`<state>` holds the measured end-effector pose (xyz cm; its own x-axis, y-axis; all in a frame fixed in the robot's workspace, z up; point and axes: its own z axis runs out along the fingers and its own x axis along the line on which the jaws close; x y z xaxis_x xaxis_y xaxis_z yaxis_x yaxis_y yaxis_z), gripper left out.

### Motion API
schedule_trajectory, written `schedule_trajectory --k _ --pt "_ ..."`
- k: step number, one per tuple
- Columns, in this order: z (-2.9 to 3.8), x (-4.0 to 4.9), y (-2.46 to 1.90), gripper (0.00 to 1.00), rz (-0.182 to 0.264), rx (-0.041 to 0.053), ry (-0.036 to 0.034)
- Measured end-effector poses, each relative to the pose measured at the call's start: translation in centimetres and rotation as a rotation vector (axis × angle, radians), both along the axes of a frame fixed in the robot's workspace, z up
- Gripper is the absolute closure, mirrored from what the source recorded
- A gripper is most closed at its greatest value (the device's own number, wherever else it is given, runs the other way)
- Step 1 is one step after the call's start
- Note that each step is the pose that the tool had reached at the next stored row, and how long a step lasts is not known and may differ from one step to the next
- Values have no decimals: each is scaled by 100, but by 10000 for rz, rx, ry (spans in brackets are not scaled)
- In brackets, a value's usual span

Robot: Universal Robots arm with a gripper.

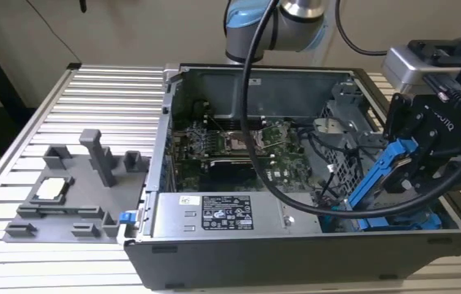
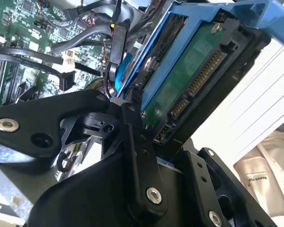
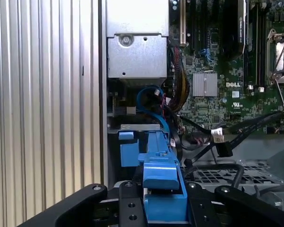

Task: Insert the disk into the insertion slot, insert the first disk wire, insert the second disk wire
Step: 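Insert the disk into the insertion slot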

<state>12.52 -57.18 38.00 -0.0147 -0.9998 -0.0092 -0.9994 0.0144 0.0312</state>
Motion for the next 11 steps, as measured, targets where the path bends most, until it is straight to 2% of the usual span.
schedule_trajectory --k 11 --pt "-201 0 2 67 0 18 0"
